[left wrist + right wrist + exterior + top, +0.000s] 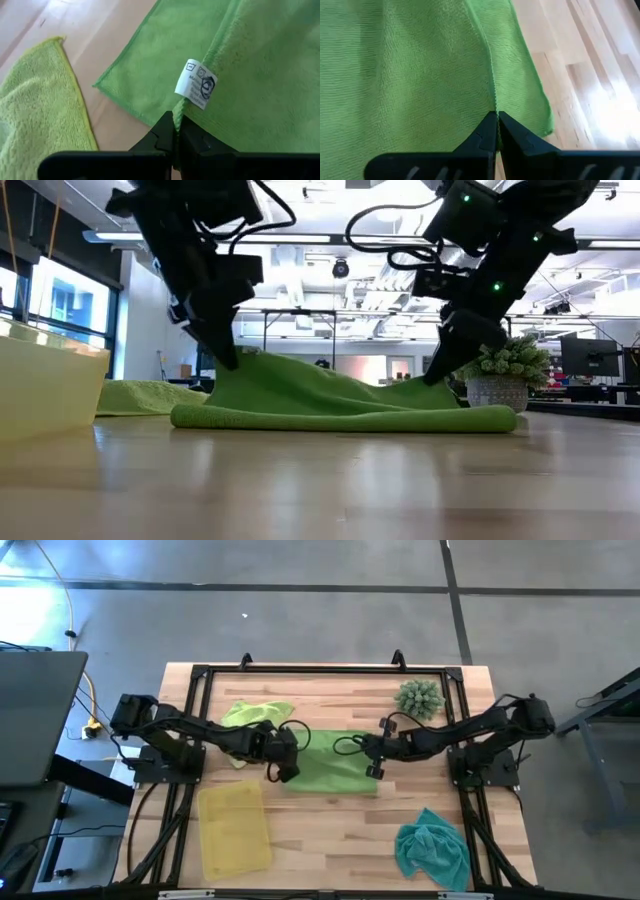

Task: Roll microfiber towels into tight, uniform cylinder then place into a basket
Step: Fold the green microfiber towel

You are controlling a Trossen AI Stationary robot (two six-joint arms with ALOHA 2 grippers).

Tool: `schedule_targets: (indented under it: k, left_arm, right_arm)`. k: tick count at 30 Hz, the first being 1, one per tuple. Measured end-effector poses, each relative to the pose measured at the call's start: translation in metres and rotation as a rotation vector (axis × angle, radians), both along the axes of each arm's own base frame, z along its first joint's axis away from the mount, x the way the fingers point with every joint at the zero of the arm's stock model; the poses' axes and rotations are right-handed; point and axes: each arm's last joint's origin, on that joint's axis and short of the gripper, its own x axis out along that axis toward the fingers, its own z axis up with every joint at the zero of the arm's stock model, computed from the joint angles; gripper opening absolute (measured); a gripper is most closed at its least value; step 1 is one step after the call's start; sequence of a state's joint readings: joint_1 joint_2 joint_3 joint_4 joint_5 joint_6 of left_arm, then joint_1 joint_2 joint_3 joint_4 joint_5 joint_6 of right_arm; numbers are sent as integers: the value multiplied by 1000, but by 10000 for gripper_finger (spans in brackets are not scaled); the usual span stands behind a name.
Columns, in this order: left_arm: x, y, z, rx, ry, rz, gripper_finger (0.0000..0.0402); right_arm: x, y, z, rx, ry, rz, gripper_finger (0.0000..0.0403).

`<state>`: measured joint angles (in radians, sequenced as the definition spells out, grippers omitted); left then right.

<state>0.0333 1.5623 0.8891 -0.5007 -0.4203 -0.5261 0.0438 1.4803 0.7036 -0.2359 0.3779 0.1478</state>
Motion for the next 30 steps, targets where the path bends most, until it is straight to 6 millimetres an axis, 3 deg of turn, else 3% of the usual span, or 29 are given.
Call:
schedule_targets:
  k: [7,21,30]
  left_arm:
    - [1,11,-7,-67,-65,-21,0]
    - [0,11,-10,-201,-71,-48,0]
    - [11,15,-49,-176,26,-5,0]
  right_arm:
    - [0,-8,1,-72,14,-20,0]
    - [0,-7,-1,86,-2,8,0]
    - [0,-16,0,21,1,-33,0]
